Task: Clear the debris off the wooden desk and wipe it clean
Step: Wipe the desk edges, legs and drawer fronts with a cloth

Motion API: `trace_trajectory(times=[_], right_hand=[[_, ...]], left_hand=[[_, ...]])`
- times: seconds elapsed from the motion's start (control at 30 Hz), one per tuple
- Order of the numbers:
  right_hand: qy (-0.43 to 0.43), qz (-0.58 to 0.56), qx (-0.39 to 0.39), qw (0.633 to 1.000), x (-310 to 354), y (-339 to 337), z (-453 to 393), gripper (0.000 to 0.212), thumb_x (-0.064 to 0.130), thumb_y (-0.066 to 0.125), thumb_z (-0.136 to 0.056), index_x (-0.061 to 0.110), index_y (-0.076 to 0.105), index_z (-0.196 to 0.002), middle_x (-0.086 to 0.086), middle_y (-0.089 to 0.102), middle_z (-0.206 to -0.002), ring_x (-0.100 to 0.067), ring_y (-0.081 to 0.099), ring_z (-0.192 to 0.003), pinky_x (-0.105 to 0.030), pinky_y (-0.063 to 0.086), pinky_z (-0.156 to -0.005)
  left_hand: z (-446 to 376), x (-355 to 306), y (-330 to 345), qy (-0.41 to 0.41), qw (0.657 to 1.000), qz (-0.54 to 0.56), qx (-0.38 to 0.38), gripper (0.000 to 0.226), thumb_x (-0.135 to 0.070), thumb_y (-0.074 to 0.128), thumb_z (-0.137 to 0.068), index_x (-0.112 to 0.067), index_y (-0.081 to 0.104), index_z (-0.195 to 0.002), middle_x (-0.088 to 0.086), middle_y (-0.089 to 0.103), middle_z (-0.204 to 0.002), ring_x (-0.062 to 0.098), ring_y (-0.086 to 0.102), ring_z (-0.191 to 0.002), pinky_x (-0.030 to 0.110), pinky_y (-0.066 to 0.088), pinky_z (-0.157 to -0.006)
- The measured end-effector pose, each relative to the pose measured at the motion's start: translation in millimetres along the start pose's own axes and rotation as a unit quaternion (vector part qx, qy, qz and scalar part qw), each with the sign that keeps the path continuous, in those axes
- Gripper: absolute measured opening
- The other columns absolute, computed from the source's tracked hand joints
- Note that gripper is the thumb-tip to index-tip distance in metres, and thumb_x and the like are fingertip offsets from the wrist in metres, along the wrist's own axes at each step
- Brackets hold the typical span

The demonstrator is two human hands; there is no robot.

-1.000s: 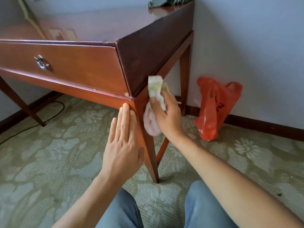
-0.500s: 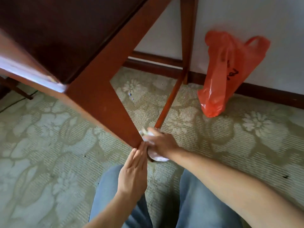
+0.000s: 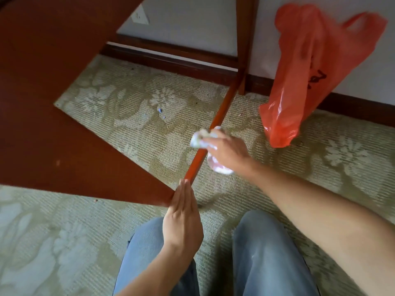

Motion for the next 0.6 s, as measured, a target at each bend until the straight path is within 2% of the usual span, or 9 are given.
trace_trajectory(times=[0.07,0.13,0.17,0.23,0.3,0.37,0.47,0.53,0.6], right_hand=[[-0.009,0.005,-0.001,1.000,7,-6,-3,0.035,0.031,0.058,-0.106,0.042,0.059,-0.139,0.002,0.048,-0.148,-0.023,0.062,-0.113,-0.032,0.057,-0.071],[-0.154,0.012,0.042,0.987,29,6,3,0.043,0.033,0.052,-0.107,0.046,0.048,-0.148,0.007,0.039,-0.159,-0.021,0.055,-0.127,-0.028,0.050,-0.070],[-0.181,-0.015,0.059,0.982,24,12,2,0.045,0.034,0.049,-0.107,0.049,0.045,-0.150,0.011,0.038,-0.160,-0.020,0.055,-0.128,-0.028,0.045,-0.069],[-0.113,-0.029,0.035,0.993,-18,8,-26,0.043,0.036,0.050,-0.107,0.057,0.047,-0.143,0.014,0.047,-0.151,-0.019,0.058,-0.123,-0.030,0.047,-0.071],[0.057,-0.045,-0.040,0.997,-59,-8,-49,0.036,0.036,0.057,-0.104,0.053,0.056,-0.136,0.011,0.054,-0.138,-0.020,0.059,-0.119,-0.035,0.051,-0.076],[0.123,-0.037,-0.060,0.990,-71,-10,-55,0.031,0.035,0.058,-0.103,0.043,0.064,-0.133,0.006,0.055,-0.137,-0.025,0.060,-0.119,-0.037,0.051,-0.078],[-0.017,-0.044,0.001,0.999,-57,-1,-45,0.036,0.040,0.052,-0.106,0.051,0.057,-0.141,0.017,0.045,-0.155,-0.021,0.055,-0.130,-0.037,0.050,-0.085],[-0.060,-0.031,0.012,0.998,-81,-3,-56,0.037,0.043,0.050,-0.107,0.055,0.053,-0.142,0.019,0.045,-0.153,-0.017,0.054,-0.130,-0.033,0.046,-0.082],[0.034,-0.035,-0.032,0.998,-117,-14,-84,0.036,0.039,0.055,-0.106,0.053,0.057,-0.139,0.014,0.053,-0.142,-0.018,0.053,-0.129,-0.036,0.049,-0.087]], left_hand=[[-22,-9,-5,-0.022,0.997,0.037,-0.057,0.070,-0.019,0.018,-0.095,0.020,0.011,-0.153,0.038,-0.003,-0.162,0.047,0.004,-0.157,0.046,-0.008,-0.127],[-48,-13,-6,-0.058,0.995,0.078,-0.013,0.075,-0.029,0.031,-0.098,0.015,0.013,-0.157,0.034,0.000,-0.165,0.044,0.011,-0.157,0.047,0.006,-0.130],[-63,-14,-5,-0.074,0.992,0.097,-0.012,0.082,-0.032,0.043,-0.094,0.013,0.017,-0.157,0.033,0.007,-0.165,0.045,0.018,-0.156,0.050,0.018,-0.129],[-90,-18,-5,-0.102,0.984,0.142,-0.022,0.087,-0.025,0.057,-0.073,0.013,0.041,-0.150,0.033,0.033,-0.159,0.048,0.041,-0.145,0.056,0.039,-0.117],[-109,-23,9,-0.097,0.982,0.159,0.011,0.094,-0.024,0.058,-0.061,0.015,0.045,-0.146,0.034,0.039,-0.156,0.049,0.045,-0.142,0.057,0.037,-0.116],[-123,-27,-8,-0.116,0.980,0.158,0.017,0.100,-0.027,0.056,-0.062,0.016,0.037,-0.150,0.035,0.031,-0.160,0.047,0.037,-0.148,0.052,0.027,-0.120],[-152,-30,-18,-0.120,0.977,0.176,0.016,0.100,-0.030,0.047,-0.086,0.009,-0.012,-0.157,0.029,-0.017,-0.166,0.039,-0.006,-0.159,0.047,0.003,-0.130],[-165,-31,-14,-0.137,0.971,0.195,0.022,0.102,-0.035,0.041,-0.093,0.004,-0.032,-0.152,0.023,-0.036,-0.162,0.034,-0.025,-0.156,0.044,-0.007,-0.129],[-169,-35,-13,-0.143,0.974,0.177,0.011,0.105,-0.039,0.040,-0.092,0.004,-0.036,-0.149,0.022,-0.043,-0.159,0.033,-0.029,-0.154,0.043,-0.008,-0.129]])
Point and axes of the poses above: each hand's wrist, its own z-axis away from the middle knuckle, its own y-axis out of the palm, x = y × z, the point moved 3 cm from there along -z, towards the middle knuckle
